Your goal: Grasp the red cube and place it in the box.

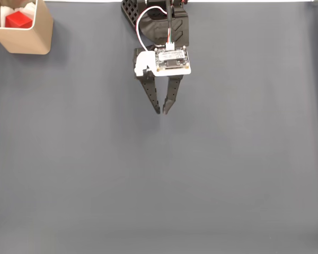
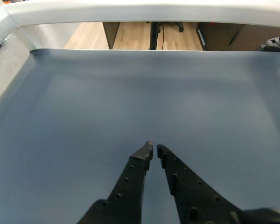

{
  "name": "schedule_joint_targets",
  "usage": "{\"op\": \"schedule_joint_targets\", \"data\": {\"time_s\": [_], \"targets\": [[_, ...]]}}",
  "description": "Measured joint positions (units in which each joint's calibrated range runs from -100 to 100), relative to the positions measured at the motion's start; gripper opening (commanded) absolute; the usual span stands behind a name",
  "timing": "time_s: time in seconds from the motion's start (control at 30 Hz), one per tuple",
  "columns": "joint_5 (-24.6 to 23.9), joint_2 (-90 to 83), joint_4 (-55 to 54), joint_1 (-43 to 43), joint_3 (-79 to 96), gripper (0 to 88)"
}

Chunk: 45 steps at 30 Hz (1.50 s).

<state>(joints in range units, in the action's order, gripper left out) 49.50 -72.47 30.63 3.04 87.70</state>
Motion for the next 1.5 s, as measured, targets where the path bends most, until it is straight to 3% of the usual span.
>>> {"op": "schedule_joint_targets", "data": {"time_s": [0.27, 1.03, 1.5], "targets": [[-0.24, -14.16, 2.70, -0.15, 10.67, 0.0], [-2.88, -26.83, 39.06, -2.08, 11.30, 1.2], [-2.34, -27.53, 43.68, -2.15, 11.39, 1.6]]}}
